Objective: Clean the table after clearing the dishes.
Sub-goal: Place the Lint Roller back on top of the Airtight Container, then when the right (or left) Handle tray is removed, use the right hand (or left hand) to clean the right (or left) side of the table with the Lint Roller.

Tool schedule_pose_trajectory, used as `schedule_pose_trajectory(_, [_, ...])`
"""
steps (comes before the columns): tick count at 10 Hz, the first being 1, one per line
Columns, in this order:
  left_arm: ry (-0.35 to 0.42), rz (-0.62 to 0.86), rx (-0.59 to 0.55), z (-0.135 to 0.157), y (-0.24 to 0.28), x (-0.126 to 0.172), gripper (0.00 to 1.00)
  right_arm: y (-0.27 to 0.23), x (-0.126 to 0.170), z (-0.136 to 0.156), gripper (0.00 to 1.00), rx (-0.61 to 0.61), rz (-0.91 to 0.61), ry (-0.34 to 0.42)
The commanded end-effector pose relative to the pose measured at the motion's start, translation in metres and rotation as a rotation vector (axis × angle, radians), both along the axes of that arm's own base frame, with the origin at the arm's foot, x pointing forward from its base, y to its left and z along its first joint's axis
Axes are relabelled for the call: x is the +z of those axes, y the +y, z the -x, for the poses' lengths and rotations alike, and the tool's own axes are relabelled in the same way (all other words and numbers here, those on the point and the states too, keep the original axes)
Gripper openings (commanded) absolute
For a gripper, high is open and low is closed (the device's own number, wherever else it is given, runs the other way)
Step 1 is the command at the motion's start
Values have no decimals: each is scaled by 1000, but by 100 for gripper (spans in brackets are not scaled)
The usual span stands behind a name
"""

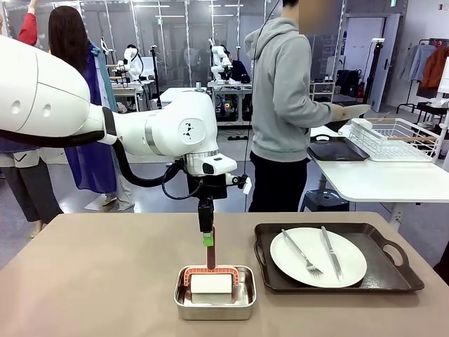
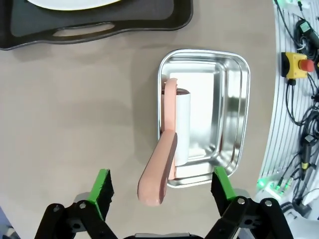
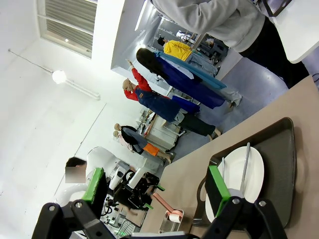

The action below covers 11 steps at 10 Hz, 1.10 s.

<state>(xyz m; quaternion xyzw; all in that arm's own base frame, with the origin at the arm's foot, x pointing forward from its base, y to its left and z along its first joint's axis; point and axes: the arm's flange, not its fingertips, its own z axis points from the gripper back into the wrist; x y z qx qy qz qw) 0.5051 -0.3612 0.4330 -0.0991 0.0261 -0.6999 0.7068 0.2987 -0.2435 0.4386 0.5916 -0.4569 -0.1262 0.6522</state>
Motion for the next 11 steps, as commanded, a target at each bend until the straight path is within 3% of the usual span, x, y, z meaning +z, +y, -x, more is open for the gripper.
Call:
schedule_pose_trajectory(1, [-10,6,4,12,18,13,99,1,2,2,100,-4,0,-8])
schedule_pose_trajectory(2, [0,0,0,0,0,0,99,1,2,2,100,-4,0,-8])
schedule_pose_trajectory(11, [0,0,0,0,0,0,99,1,2,2,100,-4,0,-8])
